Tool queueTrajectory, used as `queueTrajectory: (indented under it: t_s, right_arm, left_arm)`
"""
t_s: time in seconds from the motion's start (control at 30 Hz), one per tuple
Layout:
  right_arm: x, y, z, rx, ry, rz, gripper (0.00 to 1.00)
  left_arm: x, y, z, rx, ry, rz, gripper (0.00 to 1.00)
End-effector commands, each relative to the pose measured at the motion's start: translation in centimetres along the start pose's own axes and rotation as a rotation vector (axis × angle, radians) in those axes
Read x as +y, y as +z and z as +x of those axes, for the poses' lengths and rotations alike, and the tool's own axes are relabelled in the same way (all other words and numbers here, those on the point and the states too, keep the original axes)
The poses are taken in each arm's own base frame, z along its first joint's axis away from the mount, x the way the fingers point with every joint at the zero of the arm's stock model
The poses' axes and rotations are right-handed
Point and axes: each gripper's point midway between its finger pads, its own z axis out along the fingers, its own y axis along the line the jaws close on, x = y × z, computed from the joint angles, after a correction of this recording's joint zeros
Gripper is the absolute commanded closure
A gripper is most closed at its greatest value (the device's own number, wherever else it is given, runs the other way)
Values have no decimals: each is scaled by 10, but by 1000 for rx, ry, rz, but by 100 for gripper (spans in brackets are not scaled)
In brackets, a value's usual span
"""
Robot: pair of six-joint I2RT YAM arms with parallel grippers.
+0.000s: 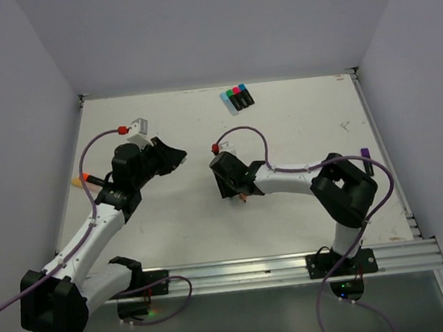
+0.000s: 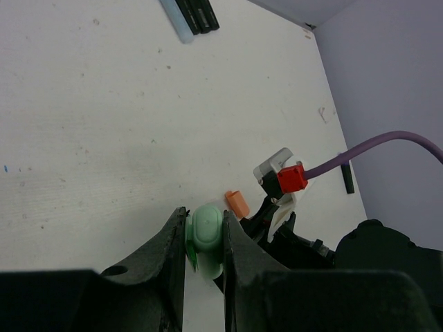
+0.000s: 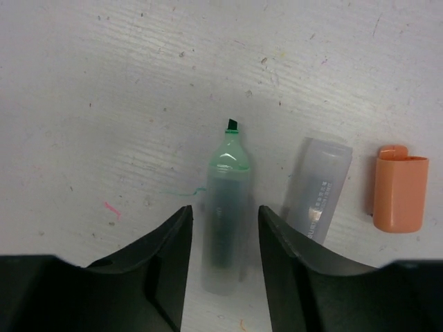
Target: Open the pen caps
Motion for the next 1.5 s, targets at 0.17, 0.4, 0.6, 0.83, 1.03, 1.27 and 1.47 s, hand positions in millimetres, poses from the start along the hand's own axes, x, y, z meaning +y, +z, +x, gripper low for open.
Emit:
queueTrajectory:
  t_s: [0.17, 0.4, 0.6, 0.83, 1.03, 1.27, 1.47]
  right_arm:
    - [-3, -22, -40, -108, 12, 20, 37]
    - [-23, -44, -47, -133, 38, 51, 37]
    - [-39, -37, -33, -103, 60, 56, 44]
    - [-45, -23, -22, -74, 82, 41, 50]
    - [-38, -11, -10, -46, 88, -3, 54]
    - [-34, 2, 5, -10, 103, -33, 54]
    - [-21, 5, 4, -10, 119, -98, 58]
  left_arm:
    - [1, -1, 8, 16, 33, 20, 100]
    - [-1, -4, 7, 12, 37, 25, 100]
    - [-4, -5, 7, 14, 36, 37, 100]
    - [-11, -9, 2, 7, 38, 58, 100]
    - [-12, -10, 1, 7, 40, 60, 100]
    - [-12, -11, 3, 12, 40, 62, 100]
    - [-13, -12, 3, 12, 43, 62, 100]
